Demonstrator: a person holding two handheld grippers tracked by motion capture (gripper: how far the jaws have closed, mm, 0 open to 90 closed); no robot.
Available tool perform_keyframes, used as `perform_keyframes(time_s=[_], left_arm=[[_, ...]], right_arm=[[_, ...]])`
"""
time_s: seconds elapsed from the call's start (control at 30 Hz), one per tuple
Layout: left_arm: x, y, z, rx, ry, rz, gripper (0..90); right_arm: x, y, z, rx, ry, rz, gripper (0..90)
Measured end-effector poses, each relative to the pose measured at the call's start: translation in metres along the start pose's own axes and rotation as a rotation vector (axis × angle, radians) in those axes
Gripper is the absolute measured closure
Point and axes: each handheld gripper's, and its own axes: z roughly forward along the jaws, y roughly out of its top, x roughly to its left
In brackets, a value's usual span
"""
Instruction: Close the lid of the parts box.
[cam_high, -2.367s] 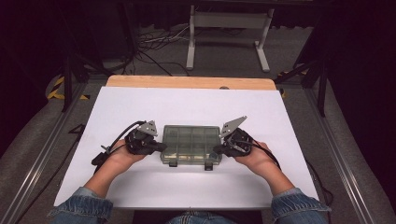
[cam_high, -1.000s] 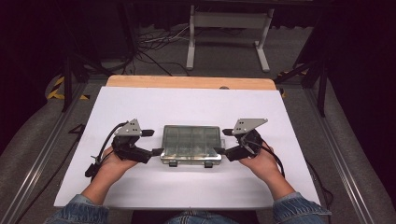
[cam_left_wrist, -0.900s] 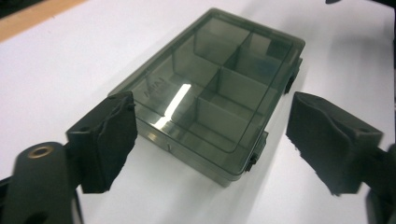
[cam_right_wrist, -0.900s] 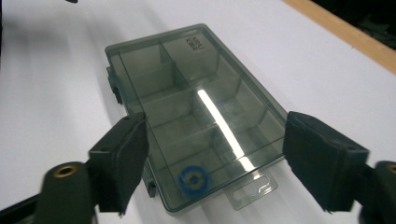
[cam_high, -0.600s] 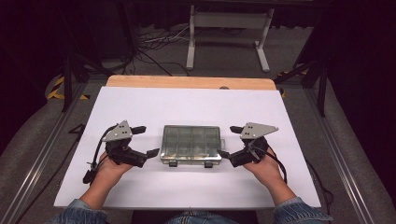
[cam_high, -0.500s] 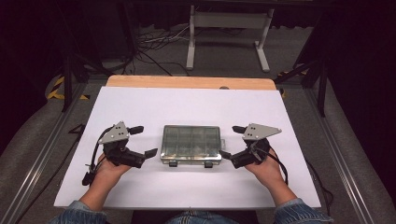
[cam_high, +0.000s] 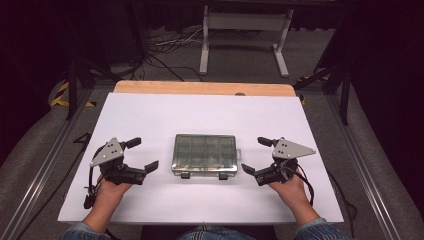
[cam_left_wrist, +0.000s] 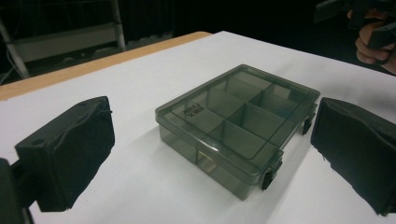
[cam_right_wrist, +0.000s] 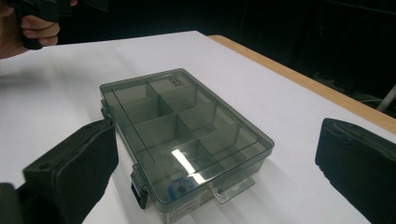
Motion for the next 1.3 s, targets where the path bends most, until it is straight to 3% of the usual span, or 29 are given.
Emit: perform_keyframes(time_s=[0.13, 0.23, 0.47, 0.6, 0.7, 1.13, 1.3], left_arm=[[0.002, -0.007, -0.004, 0.001, 0.027, -0.005, 0.2], [0.003, -0.013, -0.008, -0.002, 0.04, -0.008, 0.2], [0.002, -0.021, -0.014, -0.017, 0.07, -0.015, 0.2], [0.002, -0.024, -0.016, -0.01, 0.074, -0.016, 0.2], [0.002, -0.027, -0.015, -0.033, 0.093, -0.013, 0.2], [-0.003, -0.044, -0.007, 0.007, 0.075, 0.006, 0.2], [0.0, -0.05, -0.005, 0.015, 0.066, -0.026, 0.2]], right_arm=[[0.001, -0.008, -0.004, -0.028, -0.008, 0.015, 0.0], [0.001, -0.014, -0.007, -0.017, -0.005, 0.03, 0.0], [0.004, -0.027, -0.012, -0.076, -0.022, 0.043, 0.0], [0.004, -0.031, -0.013, -0.084, -0.031, 0.045, 0.0], [0.006, -0.037, -0.012, -0.072, -0.046, 0.051, 0.0], [0.005, -0.058, -0.013, -0.11, -0.102, 0.055, 0.1], [0.003, -0.063, -0.01, -0.086, -0.111, 0.078, 0.1]])
